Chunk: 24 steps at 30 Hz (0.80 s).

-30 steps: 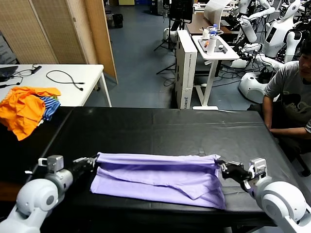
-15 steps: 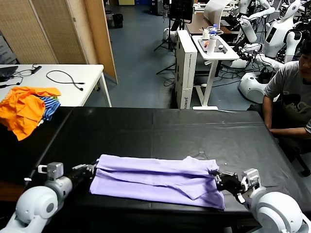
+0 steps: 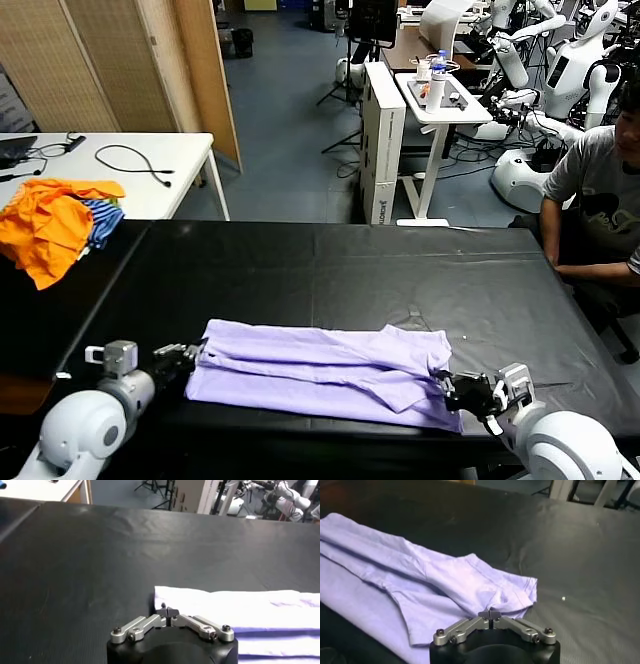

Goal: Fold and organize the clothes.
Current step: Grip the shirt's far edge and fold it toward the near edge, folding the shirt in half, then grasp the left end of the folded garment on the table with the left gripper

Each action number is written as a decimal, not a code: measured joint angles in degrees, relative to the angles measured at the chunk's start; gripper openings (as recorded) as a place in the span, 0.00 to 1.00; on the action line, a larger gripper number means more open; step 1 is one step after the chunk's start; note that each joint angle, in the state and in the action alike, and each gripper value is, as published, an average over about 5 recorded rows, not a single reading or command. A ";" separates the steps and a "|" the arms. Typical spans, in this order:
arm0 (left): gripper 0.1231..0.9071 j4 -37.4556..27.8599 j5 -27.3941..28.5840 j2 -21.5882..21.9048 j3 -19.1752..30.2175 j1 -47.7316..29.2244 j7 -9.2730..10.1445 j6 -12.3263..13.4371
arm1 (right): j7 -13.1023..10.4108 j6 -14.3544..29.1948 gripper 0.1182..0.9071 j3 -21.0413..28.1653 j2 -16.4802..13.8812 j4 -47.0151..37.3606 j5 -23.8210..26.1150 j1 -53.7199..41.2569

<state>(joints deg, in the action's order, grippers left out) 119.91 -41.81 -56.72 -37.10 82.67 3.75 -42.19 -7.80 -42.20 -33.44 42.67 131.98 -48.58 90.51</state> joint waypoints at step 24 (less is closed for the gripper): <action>1.00 -3.66 -2.75 -4.56 2.68 -6.61 2.69 0.00 | -6.73 3.30 1.00 1.15 11.96 -12.26 -1.59 -12.97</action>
<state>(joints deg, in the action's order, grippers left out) 116.25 -44.56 -61.28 -34.42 76.06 6.45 -42.20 -14.53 -38.90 -32.29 54.63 119.72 -50.17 77.54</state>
